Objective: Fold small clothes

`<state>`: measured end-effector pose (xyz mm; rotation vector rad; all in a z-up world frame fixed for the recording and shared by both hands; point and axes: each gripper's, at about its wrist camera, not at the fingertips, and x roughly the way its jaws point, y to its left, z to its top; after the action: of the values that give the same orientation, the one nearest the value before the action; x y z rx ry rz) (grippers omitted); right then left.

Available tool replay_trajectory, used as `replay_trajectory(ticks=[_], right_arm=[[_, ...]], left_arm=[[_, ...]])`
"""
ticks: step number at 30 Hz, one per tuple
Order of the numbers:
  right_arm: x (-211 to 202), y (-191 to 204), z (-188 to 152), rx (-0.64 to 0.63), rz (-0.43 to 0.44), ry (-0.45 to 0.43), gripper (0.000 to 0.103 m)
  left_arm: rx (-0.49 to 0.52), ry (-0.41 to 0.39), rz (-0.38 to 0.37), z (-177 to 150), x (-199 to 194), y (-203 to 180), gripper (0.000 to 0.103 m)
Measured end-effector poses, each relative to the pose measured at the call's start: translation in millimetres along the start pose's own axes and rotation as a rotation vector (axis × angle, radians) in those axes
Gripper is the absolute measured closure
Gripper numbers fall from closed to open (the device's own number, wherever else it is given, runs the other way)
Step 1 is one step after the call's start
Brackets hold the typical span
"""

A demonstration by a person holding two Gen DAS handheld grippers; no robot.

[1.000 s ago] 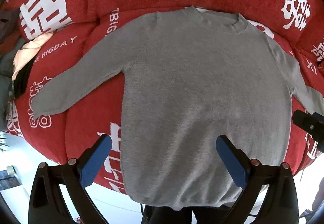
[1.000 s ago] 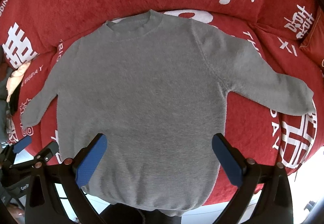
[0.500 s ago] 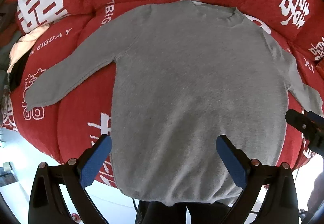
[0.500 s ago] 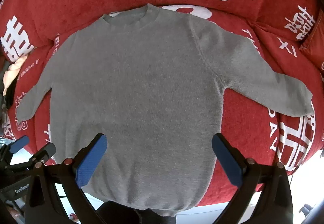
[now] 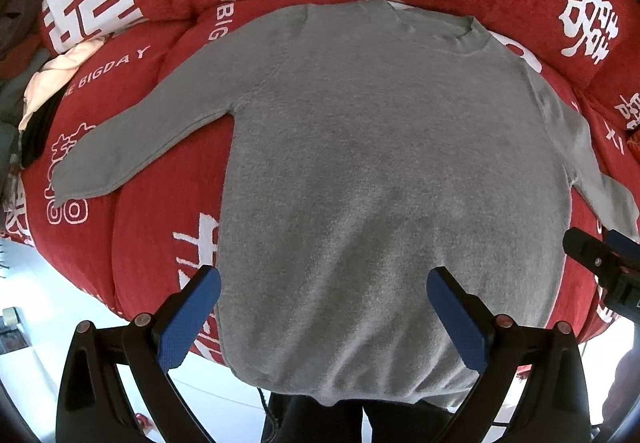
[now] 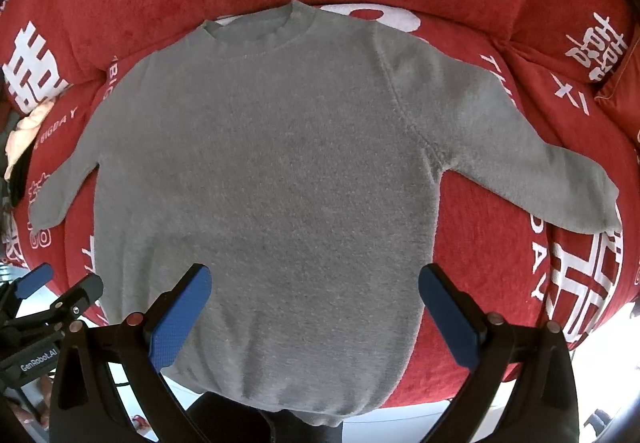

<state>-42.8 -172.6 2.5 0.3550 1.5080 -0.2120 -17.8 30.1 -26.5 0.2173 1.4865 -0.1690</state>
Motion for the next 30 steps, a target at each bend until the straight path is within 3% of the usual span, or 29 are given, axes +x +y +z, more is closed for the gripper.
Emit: replay_trajectory(ticks=[22,30], right_arm=[[6,11,0,0.007,0.004,0.013,0.000],[10,20,2,0.060,0.041,0.021,0.000]], left_arm=[[-0.009,0.005,-0.010,1,5,11,0.000],[-0.006,0.003,-0.079,9,9,30,0.000]])
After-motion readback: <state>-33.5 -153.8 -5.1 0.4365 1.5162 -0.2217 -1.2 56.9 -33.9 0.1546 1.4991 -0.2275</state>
